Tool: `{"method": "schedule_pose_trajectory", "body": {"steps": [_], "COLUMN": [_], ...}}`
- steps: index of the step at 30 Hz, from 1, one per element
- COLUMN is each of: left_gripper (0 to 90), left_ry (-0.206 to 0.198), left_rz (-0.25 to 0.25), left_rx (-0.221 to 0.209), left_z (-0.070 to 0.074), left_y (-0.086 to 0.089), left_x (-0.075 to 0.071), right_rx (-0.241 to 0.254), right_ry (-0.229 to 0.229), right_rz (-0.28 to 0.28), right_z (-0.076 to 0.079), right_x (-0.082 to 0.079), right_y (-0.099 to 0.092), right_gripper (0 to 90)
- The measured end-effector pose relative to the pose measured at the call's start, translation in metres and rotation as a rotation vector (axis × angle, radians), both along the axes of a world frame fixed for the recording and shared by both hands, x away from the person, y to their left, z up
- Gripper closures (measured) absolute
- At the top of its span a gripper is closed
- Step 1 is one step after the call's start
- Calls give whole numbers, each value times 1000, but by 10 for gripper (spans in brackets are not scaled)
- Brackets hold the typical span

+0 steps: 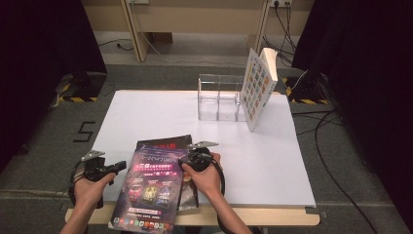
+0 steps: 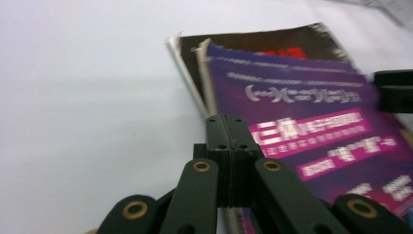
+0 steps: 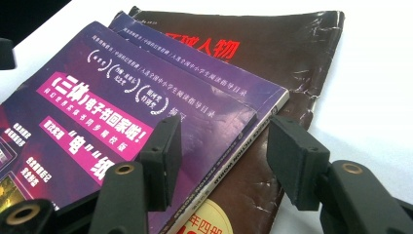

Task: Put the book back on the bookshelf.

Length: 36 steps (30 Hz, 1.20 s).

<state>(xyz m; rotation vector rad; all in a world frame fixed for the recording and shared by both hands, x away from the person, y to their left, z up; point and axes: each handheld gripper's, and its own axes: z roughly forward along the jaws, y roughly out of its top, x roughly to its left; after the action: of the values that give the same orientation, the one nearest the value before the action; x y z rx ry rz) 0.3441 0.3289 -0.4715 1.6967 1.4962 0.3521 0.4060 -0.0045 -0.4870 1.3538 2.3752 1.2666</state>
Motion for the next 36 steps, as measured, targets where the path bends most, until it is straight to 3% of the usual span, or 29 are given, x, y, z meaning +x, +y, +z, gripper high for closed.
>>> {"method": "schedule_pose_trajectory", "body": {"steps": [6, 13, 22, 25, 36], "left_gripper": [898, 898, 898, 898, 897], "left_ry": [33, 55, 59, 62, 45], "left_rz": [-17, -24, -56, -70, -65], "left_rx": [-17, -1, 36, 24, 41], "left_z": [-9, -12, -9, -10, -11], "left_y": [-1, -3, -10, -15, -19], "left_x": [5, 8, 7, 8, 6], "right_rx": [-2, 6, 22, 26, 52], "right_ry": [-2, 8, 28, 32, 70], "right_rz": [8, 5, 0, -12, -26], "right_z": [0, -1, -2, -1, -1], "right_x": [1, 3, 5, 7, 9], "right_y": [1, 3, 4, 0, -4], "right_gripper": [475, 471, 456, 456, 458]}}
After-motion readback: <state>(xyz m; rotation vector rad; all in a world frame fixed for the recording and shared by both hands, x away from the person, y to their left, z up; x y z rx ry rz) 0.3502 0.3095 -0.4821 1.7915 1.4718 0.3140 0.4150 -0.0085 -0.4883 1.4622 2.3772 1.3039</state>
